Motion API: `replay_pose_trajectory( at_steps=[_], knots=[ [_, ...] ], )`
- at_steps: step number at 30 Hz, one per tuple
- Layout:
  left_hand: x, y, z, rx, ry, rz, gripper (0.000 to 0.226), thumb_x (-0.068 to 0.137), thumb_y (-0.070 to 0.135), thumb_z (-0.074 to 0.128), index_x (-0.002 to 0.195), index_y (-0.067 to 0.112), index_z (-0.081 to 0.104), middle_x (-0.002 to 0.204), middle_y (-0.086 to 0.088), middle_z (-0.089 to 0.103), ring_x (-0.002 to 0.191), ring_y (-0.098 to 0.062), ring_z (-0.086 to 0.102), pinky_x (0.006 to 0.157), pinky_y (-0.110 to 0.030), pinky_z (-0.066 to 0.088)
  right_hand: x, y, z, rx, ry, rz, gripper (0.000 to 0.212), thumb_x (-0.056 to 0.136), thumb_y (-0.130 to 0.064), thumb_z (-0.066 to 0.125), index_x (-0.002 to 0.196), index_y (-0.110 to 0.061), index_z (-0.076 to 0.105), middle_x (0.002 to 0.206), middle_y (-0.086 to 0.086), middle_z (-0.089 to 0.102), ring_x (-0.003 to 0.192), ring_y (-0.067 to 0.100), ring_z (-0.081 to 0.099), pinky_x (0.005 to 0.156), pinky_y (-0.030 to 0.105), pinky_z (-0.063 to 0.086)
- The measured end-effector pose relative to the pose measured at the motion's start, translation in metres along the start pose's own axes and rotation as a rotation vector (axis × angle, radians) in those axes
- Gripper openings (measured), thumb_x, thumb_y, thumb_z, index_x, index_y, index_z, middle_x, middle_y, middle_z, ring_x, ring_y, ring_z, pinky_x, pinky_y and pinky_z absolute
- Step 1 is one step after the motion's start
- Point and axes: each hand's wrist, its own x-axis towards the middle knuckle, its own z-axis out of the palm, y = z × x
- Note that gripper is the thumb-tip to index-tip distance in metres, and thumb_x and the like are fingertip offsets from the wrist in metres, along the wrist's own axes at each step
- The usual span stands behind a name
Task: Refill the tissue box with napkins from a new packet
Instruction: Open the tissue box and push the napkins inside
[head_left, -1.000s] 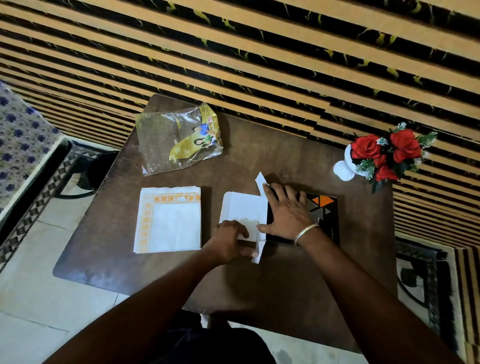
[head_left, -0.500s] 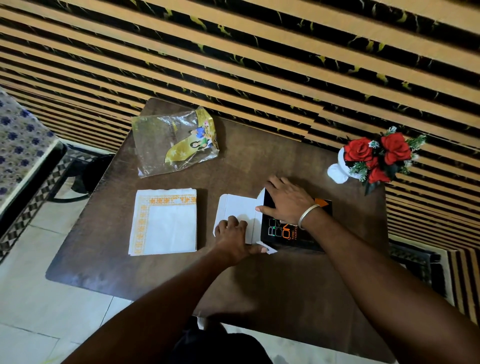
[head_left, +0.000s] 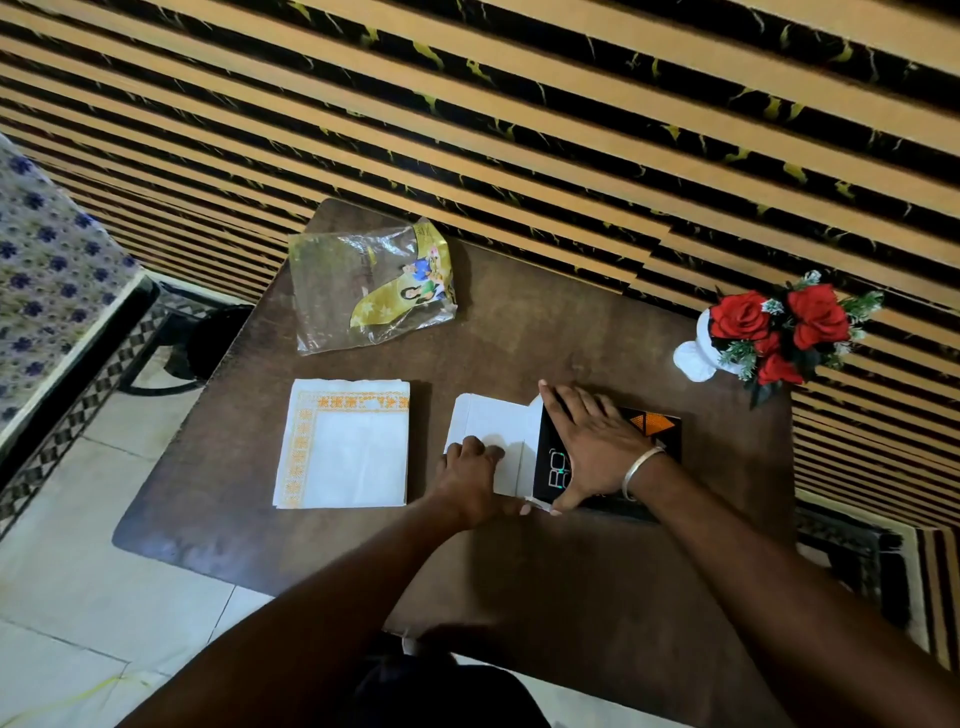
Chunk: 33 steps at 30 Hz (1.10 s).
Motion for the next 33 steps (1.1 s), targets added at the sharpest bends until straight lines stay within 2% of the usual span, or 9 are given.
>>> replay_pose_trajectory(
  at_steps=[3,6,10,15,19,22,25,29,33],
  knots=[
    [-0.020,-0.028,-0.019,-0.110,0.425,-0.041,0.084,0.081,0.065,0.061,0.149,0.024,0.033,0.151,-0.015,0.029,0.136,-0.036,0.031,0.111,-0.052,0.033,0.002,-0.002,0.006,-0.013,0.017,0.006,0.157,0.041,-0.081,0.068,0.153,-0.018,-0.021,0.164,0.012,0.004,0.152,0.034,0.008,0.122,0.054,0.012],
    [-0.037,-0.071,-0.038,-0.204,0.768,-0.352,0.090,0.081,0.057,0.069,0.150,0.012,0.032,0.153,-0.022,0.029,0.138,-0.043,0.030,0.109,-0.057,0.029,0.002,-0.004,0.010,0.002,0.025,0.007,0.155,0.041,-0.079,0.068,0.153,-0.020,-0.022,0.165,0.013,0.003,0.153,0.034,0.006,0.123,0.053,0.009],
    [-0.041,-0.121,-0.055,-0.437,0.613,-0.732,0.112,0.076,0.059,0.074,0.154,0.003,0.016,0.156,-0.030,0.023,0.143,-0.047,0.023,0.113,-0.058,0.023,0.001,-0.004,0.011,0.019,0.018,0.011,0.155,0.044,-0.077,0.070,0.152,-0.021,-0.025,0.165,0.012,-0.001,0.153,0.034,0.002,0.123,0.053,0.006],
    [-0.039,-0.133,-0.064,-0.457,0.448,-0.783,0.111,0.076,0.052,0.078,0.152,-0.002,0.017,0.158,-0.027,0.021,0.147,-0.043,0.018,0.117,-0.054,0.020,0.000,-0.009,0.009,0.029,0.024,0.005,0.154,0.046,-0.077,0.071,0.152,-0.020,-0.025,0.165,0.012,-0.002,0.153,0.034,0.001,0.124,0.053,0.005],
    [-0.032,-0.140,-0.071,-0.601,0.417,-0.801,0.108,0.058,0.049,0.090,0.140,0.003,0.036,0.146,-0.021,0.042,0.135,-0.039,0.038,0.111,-0.053,0.035,0.005,-0.021,0.005,0.035,0.052,-0.047,0.154,0.043,-0.080,0.069,0.153,-0.022,-0.022,0.165,0.010,0.003,0.153,0.033,0.006,0.124,0.052,0.009],
    [-0.038,-0.135,-0.081,-0.832,0.442,-0.730,0.074,0.059,0.021,0.095,0.116,0.002,0.052,0.115,-0.003,0.060,0.105,-0.023,0.056,0.088,-0.036,0.048,0.013,-0.036,0.003,0.019,0.068,-0.088,0.154,0.042,-0.080,0.068,0.154,-0.021,-0.020,0.164,0.011,0.007,0.152,0.033,0.010,0.123,0.052,0.011],
    [-0.039,-0.134,-0.087,-1.028,0.385,-0.636,0.044,0.064,-0.002,0.088,0.104,0.003,0.069,0.103,-0.007,0.068,0.091,-0.026,0.064,0.076,-0.034,0.051,0.018,-0.044,0.000,0.019,0.064,-0.094,0.154,0.042,-0.079,0.069,0.154,-0.020,-0.020,0.164,0.011,0.006,0.152,0.034,0.009,0.123,0.053,0.010],
    [-0.041,-0.141,-0.090,-1.126,0.341,-0.584,0.021,0.073,0.003,0.082,0.091,0.008,0.073,0.095,-0.013,0.074,0.075,-0.026,0.067,0.067,-0.032,0.055,0.018,-0.045,0.001,0.010,0.069,-0.091,0.155,0.041,-0.078,0.070,0.154,-0.020,-0.019,0.163,0.012,0.008,0.151,0.033,0.011,0.123,0.053,0.011],
    [-0.045,-0.147,-0.097,-1.109,0.182,-0.496,0.017,0.086,0.009,0.066,0.102,0.010,0.069,0.088,-0.010,0.074,0.074,-0.026,0.069,0.061,-0.030,0.053,0.017,-0.046,0.003,-0.004,0.076,-0.089,0.155,0.041,-0.078,0.070,0.154,-0.020,-0.018,0.162,0.011,0.008,0.151,0.033,0.012,0.122,0.053,0.011]
  ],
)
